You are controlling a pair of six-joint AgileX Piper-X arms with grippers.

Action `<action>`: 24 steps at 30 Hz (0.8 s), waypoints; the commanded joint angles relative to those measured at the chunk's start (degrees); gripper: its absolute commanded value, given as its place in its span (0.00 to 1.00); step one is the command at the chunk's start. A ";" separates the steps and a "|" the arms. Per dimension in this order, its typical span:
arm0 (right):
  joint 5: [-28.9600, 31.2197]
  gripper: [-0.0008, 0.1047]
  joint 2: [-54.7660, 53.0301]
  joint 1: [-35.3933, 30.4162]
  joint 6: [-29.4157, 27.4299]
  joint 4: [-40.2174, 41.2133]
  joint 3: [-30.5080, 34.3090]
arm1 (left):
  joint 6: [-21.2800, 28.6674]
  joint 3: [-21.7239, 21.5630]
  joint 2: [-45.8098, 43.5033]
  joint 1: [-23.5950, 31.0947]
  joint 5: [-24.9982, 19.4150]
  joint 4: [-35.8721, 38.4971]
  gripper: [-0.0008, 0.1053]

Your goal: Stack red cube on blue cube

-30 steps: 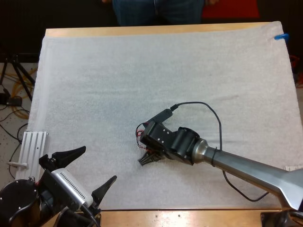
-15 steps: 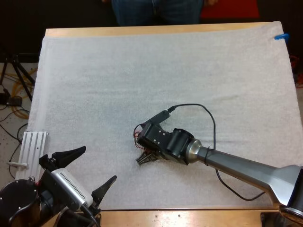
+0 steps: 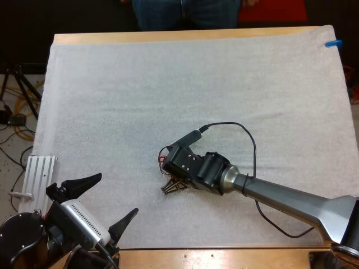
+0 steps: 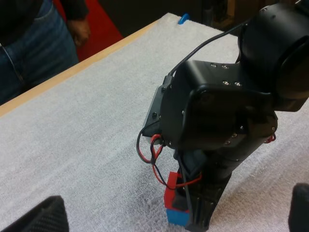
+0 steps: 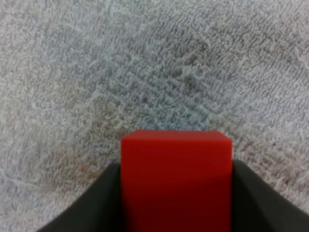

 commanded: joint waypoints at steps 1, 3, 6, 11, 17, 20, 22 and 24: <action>0.15 0.46 -0.26 -0.10 0.24 -0.11 0.09 | -0.02 -0.23 0.04 -0.11 0.43 0.07 0.83; 0.15 0.50 -0.26 -0.10 0.24 -0.11 0.09 | -0.02 -0.23 0.04 -0.11 0.43 0.07 0.83; 0.15 0.51 -0.26 -0.10 0.24 -0.11 0.09 | -0.02 -0.23 0.04 -0.11 0.43 0.07 0.83; 0.15 0.51 -0.26 -0.10 0.24 -0.11 0.09 | -0.02 -0.23 0.04 -0.11 0.43 0.07 0.83; 0.15 0.51 -3.27 -0.10 0.24 -0.11 0.09 | -0.02 -0.23 0.04 -0.11 0.43 0.07 0.83; 0.32 0.51 -5.72 -0.10 0.24 0.40 0.09 | -0.02 -0.23 0.04 -0.11 0.43 0.07 0.83; 0.43 0.51 -7.34 -0.10 0.24 0.93 0.09 | -0.02 -0.23 0.04 -0.11 0.43 0.07 0.83; 0.41 0.51 -9.45 -0.10 0.24 2.23 0.09 | -0.02 -0.23 0.04 -0.11 0.43 0.07 0.83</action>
